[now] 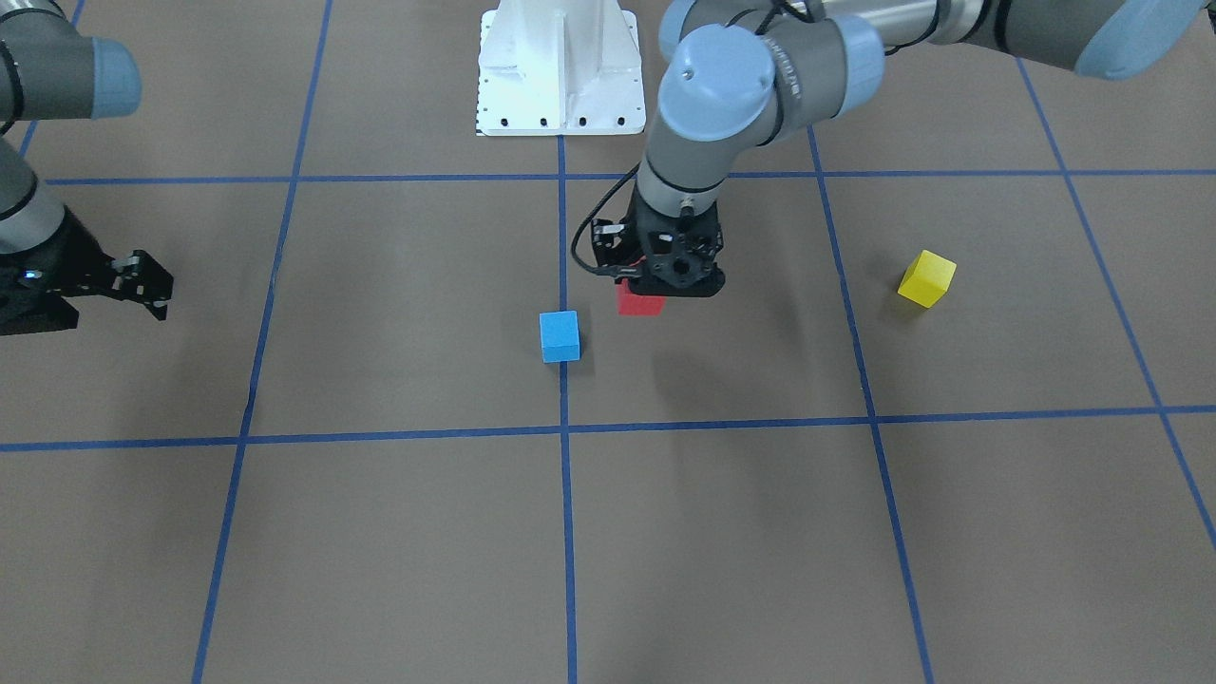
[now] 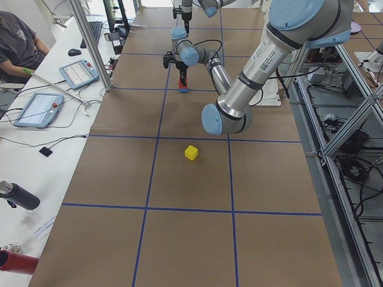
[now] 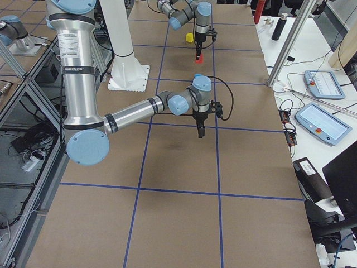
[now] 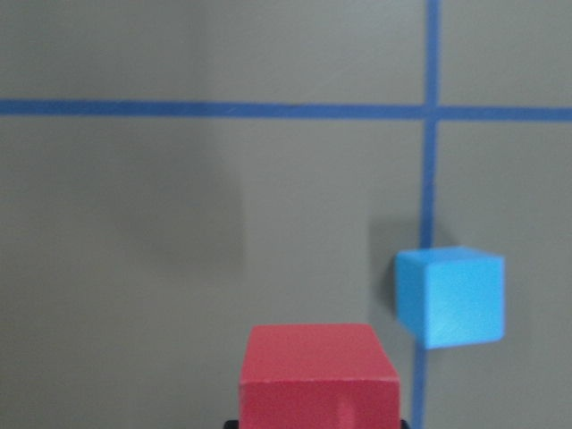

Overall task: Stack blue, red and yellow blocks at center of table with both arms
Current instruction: 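Carry the red cube with the left gripper above the blue cube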

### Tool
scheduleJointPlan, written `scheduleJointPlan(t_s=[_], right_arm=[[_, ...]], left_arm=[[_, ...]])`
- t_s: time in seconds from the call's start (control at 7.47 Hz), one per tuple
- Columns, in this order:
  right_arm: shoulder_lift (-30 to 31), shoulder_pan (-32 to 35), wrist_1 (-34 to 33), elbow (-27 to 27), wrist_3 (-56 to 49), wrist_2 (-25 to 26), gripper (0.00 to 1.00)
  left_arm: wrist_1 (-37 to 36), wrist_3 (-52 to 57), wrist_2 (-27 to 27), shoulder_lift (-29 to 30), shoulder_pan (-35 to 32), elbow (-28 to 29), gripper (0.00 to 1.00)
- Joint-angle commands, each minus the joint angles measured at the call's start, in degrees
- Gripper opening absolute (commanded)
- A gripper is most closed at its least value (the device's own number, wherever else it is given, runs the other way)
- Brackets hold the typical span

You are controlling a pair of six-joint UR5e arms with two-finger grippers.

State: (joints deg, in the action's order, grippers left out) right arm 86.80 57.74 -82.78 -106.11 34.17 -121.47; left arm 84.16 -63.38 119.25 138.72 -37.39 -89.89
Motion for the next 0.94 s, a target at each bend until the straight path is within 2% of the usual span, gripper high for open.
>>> scheduleJointPlan(t_s=[0.0, 0.27, 0.8], right_arm=[[1.0, 3.0, 0.0, 1.2, -2.4, -2.4, 1.0], [1.7, 3.5, 0.0, 1.1, -2.6, -2.5, 1.0], [2.0, 3.6, 0.1, 1.3, -2.6, -2.6, 1.0]], left_arm=[[0.3, 0.2, -1.0, 6.4, 0.7, 8.6, 0.0], [1.5, 0.5, -1.7, 7.3, 1.8, 11.7, 0.0], [1.5, 0.0, -1.8, 8.7, 3.6, 12.9, 0.0]])
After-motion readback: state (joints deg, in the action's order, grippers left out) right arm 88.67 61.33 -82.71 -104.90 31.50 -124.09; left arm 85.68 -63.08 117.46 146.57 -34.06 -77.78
